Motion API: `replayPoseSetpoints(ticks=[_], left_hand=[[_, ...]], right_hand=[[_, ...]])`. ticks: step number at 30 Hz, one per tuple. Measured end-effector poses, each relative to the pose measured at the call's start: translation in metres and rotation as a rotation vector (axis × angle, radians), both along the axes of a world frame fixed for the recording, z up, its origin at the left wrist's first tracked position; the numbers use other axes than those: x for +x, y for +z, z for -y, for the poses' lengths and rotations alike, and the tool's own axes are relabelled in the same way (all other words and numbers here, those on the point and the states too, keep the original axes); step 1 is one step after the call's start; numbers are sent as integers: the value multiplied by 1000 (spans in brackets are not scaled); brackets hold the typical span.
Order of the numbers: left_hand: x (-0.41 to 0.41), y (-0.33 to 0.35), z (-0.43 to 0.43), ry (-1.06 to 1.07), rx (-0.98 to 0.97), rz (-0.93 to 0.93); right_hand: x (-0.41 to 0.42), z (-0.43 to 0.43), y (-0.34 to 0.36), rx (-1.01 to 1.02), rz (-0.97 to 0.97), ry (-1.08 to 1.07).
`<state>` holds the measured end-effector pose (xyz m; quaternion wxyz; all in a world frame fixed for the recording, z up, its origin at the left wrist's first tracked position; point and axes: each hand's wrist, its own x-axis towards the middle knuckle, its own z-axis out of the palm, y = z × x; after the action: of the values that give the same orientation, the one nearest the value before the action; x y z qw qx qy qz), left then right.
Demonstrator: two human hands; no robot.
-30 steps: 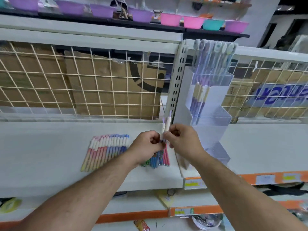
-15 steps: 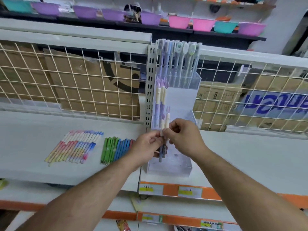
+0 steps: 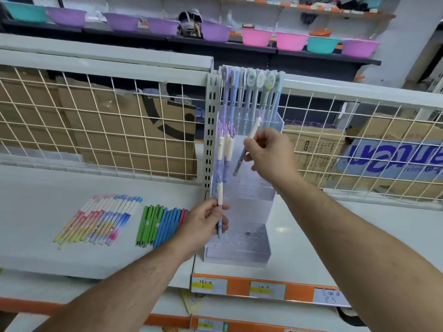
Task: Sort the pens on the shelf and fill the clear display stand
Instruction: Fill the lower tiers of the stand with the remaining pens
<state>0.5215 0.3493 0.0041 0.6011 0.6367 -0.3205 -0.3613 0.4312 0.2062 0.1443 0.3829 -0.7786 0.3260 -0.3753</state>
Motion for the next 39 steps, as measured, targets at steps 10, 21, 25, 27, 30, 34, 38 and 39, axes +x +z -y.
replayPoseSetpoints(ticks=[10,21,25,27,30,34,38,39], left_hand=[[3,-9,-1,-15,11,36],[4,-8,-1,-30,1,22],[5,-4,-1,-31,-2,-4],[4,2,-1,-38,-12,-13],[0,13,0,-57,-35,7],[-10,23,2,-89,-48,96],[-13,27,4,-101,-27,237],[-12,26,5,-106,6,342]], right_hand=[[24,6,-8,-43,-172,16],[26,7,-21,-96,-270,-4],[12,2,-26,-100,-248,-51],[-1,-7,-28,-101,-223,-52],[-22,-21,-33,10,-226,91],[-36,-31,-44,30,-349,257],[-38,-33,-42,5,-305,231],[-38,-32,-37,16,-256,213]])
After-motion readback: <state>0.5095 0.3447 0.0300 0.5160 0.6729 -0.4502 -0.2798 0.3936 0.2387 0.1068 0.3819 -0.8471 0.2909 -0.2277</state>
